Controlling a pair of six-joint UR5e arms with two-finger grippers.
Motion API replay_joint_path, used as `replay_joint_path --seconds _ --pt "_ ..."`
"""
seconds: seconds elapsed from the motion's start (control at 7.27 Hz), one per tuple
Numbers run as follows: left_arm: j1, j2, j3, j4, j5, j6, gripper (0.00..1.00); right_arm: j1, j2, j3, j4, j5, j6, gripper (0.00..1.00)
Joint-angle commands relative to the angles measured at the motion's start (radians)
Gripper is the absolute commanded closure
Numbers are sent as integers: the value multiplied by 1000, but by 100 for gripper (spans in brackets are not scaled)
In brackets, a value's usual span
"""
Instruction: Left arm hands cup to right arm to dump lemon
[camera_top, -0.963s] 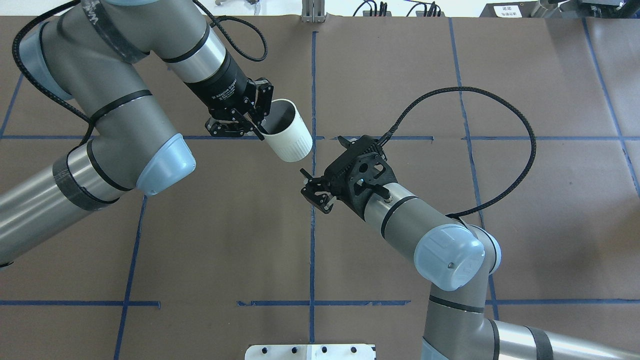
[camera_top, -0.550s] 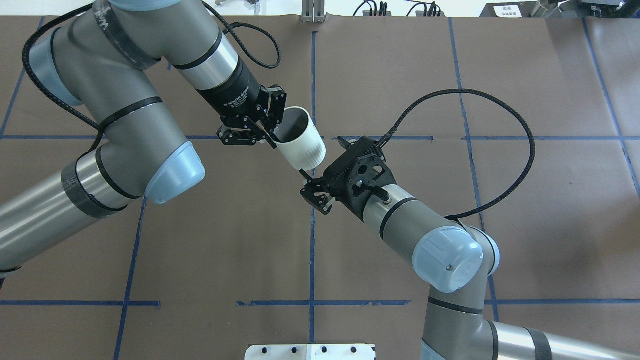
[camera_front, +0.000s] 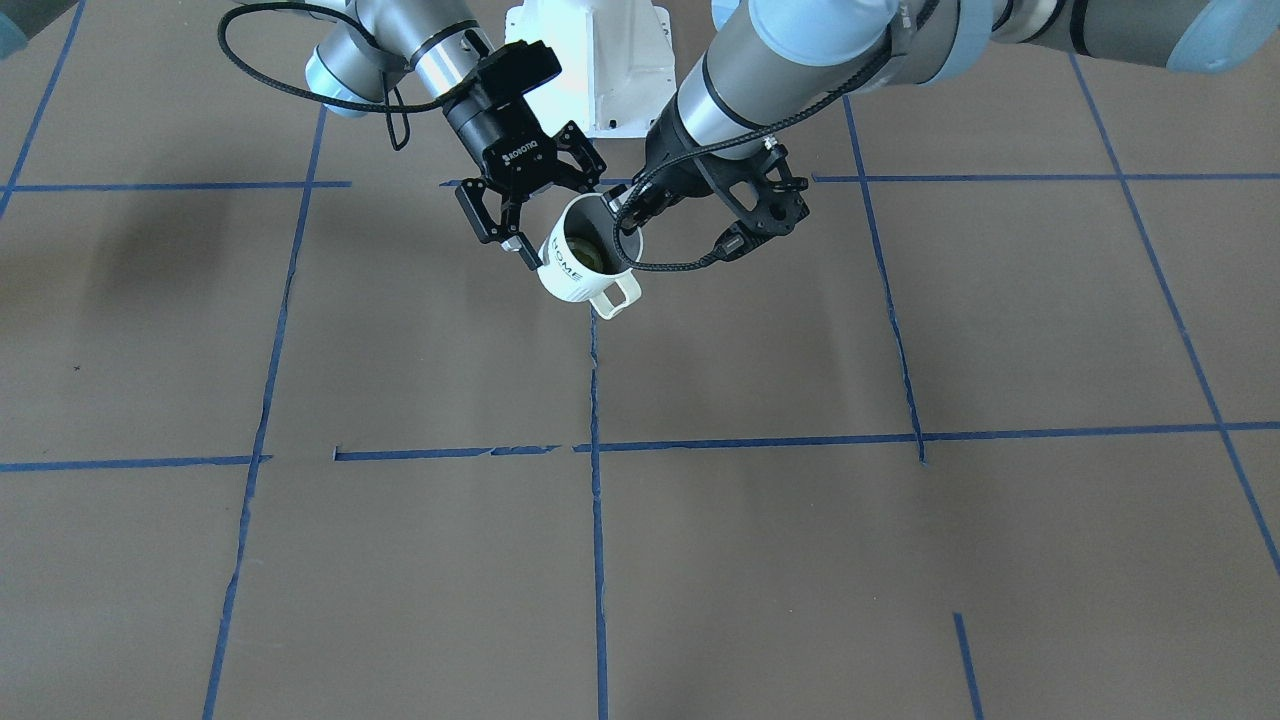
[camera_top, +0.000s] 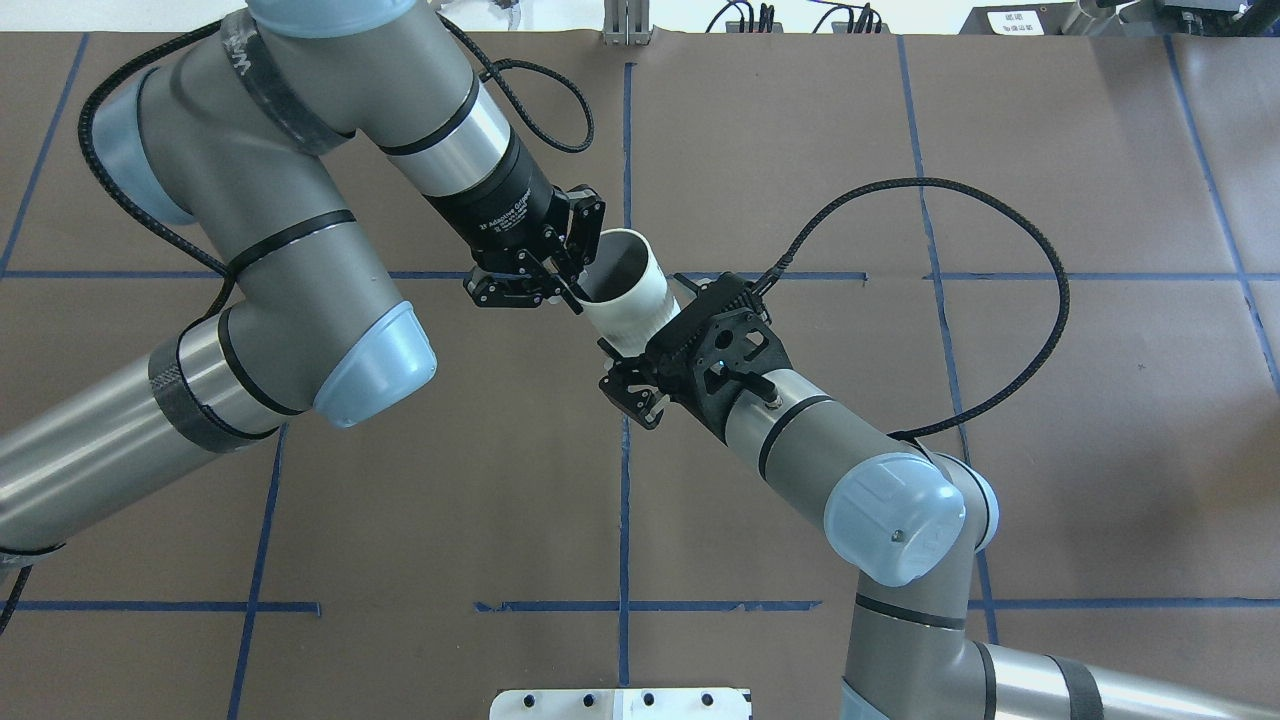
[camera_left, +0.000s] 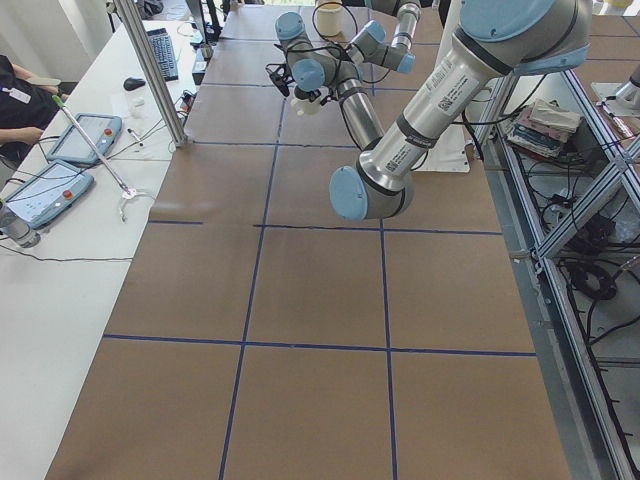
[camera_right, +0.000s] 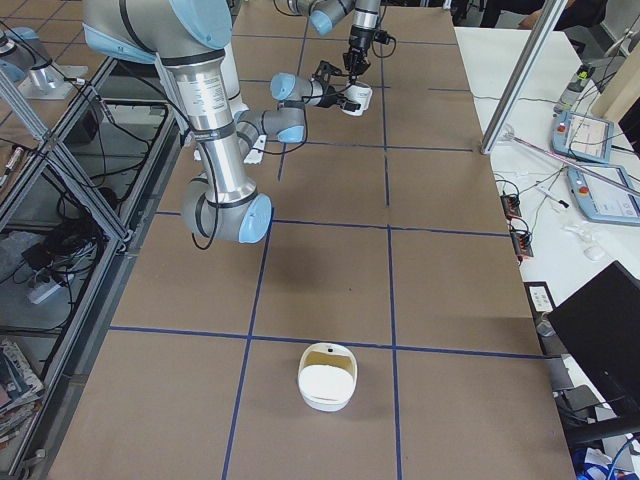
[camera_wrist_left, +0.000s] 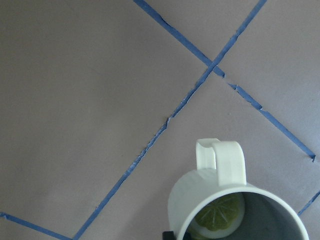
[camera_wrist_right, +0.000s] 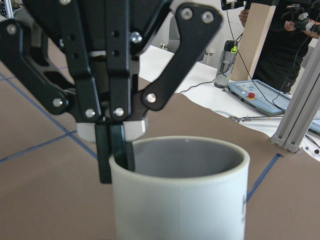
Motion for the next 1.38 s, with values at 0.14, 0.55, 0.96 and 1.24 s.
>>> replay_joint_path --seconds 0.14,0.55,0.96,1.24 --pt "8 -11 -8 0 -1 -13 100 2 0 0 0 -1 0 1" --pt "9 -9 -17 0 -18 -16 100 0 -1 -1 0 -1 0 1" --pt "9 -6 -20 -2 -52 -4 1 0 9 14 5 0 11 65" --pt "-38 -6 -34 -2 -110 30 0 -3 3 11 3 3 9 89"
